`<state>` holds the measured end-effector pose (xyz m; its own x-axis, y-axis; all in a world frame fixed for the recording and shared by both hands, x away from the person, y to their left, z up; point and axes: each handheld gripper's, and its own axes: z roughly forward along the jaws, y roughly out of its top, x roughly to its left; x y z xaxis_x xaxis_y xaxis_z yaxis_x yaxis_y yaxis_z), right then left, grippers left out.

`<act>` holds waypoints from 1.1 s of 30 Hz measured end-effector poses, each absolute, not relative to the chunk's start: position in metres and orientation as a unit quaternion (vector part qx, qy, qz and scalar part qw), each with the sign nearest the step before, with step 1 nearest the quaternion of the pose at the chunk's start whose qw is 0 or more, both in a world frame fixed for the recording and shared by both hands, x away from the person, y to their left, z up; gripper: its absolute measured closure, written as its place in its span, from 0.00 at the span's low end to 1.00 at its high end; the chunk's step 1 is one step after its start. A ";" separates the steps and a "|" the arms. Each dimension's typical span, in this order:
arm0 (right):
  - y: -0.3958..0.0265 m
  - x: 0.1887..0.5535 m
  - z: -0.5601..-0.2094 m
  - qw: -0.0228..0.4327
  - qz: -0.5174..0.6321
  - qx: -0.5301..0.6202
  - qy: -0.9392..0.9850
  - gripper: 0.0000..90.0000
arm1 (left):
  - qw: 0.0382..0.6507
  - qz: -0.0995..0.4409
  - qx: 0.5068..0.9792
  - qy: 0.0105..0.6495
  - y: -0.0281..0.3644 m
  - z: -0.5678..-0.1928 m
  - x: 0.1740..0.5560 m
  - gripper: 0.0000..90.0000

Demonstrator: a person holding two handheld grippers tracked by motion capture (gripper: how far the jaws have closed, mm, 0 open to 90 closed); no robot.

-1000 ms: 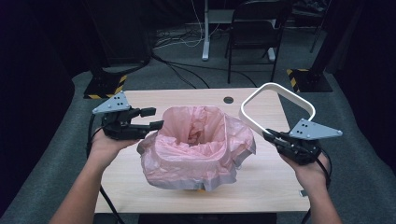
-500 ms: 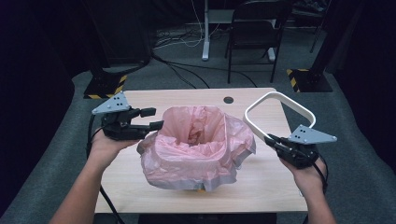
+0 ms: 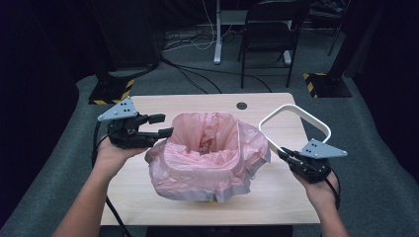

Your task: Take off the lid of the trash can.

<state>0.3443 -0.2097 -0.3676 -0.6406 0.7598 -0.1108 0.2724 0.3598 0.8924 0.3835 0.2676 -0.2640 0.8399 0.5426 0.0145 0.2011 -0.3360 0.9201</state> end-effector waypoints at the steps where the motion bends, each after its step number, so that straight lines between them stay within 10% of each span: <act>1: -0.209 0.345 -0.369 0.265 0.459 0.330 0.781 0.92 | 0.527 0.162 0.801 0.232 0.268 -0.264 0.384 0.49; 33: -0.218 0.358 -0.438 0.226 0.431 0.371 0.791 0.92 | 0.534 0.161 0.797 0.231 0.268 -0.265 0.383 0.49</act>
